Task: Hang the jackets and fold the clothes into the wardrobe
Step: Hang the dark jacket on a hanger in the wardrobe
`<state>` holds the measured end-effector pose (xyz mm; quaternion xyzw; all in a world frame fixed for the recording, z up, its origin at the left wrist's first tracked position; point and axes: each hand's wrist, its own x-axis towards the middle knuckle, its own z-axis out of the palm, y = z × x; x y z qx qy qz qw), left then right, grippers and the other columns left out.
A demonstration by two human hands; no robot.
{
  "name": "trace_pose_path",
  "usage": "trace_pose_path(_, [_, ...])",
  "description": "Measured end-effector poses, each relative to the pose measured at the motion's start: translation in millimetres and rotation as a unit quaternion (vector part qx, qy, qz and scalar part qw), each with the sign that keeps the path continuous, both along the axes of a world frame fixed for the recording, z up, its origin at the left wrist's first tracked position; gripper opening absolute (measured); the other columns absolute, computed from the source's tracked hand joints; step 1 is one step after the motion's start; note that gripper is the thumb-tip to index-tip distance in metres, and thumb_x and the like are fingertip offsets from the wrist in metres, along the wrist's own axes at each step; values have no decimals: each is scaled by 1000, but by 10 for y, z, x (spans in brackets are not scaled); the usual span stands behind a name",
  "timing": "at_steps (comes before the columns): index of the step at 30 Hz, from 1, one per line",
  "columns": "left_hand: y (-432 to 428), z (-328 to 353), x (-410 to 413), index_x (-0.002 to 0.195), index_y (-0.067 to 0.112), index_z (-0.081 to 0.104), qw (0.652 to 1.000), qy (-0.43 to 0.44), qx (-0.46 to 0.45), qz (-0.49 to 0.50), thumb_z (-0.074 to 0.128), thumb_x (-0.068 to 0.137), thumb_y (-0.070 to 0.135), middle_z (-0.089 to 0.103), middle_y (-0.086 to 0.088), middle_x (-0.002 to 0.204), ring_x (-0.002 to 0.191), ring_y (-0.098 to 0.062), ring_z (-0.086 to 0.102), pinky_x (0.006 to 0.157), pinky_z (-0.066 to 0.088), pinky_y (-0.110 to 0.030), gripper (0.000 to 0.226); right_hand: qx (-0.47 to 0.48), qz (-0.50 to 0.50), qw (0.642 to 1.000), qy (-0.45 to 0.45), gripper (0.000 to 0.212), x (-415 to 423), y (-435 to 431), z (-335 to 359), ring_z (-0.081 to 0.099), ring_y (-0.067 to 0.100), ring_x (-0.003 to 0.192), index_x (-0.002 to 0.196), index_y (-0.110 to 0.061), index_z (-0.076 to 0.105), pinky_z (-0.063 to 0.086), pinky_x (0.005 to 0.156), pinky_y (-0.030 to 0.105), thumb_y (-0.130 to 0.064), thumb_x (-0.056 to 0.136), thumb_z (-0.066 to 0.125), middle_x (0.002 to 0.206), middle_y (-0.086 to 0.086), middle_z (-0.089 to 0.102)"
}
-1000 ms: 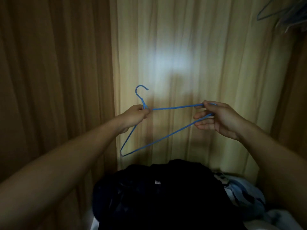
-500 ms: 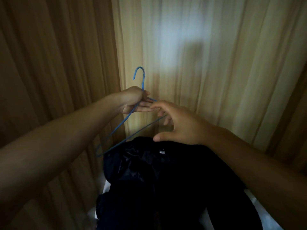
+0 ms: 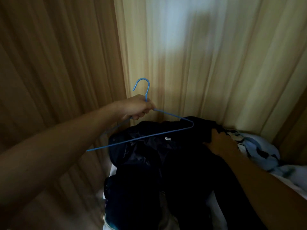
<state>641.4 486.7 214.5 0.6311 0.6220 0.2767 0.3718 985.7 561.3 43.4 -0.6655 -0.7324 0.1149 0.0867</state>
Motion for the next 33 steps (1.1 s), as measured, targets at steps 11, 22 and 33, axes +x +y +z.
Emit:
trace_pose_path(11, [81, 118, 195, 100, 12, 63, 998, -30, 14, -61, 49, 104, 12, 35, 3, 58, 41, -6, 27, 37, 18, -14, 15, 161, -43, 980, 111, 25, -300, -225, 1471, 57, 23, 71, 90, -7, 60, 40, 58, 31, -29, 98, 51, 86, 9, 61])
trace_pose_path(22, [115, -287, 913, 110, 5, 47, 973, -149, 172, -45, 60, 92, 9, 48, 4, 60, 45, -7, 41, 42, 31, -23, 22, 58, 161, 969, 178, 45, -924, -665, 1932, 69, 23, 80, 96, -17, 68, 52, 73, 38, -49, 65, 63, 85, 6, 71])
trace_pose_path(33, [306, -489, 290, 104, 15, 59, 972, -177, 154, -17, 53, 101, 10, 71, -1, 88, 83, -15, 67, 74, 49, -24, 8, 193, 191, 959, 81, 69, -670, -487, 1176, 65, 21, 112, 135, -32, 53, 51, 90, 40, -81, 86, 44, 122, -4, 67])
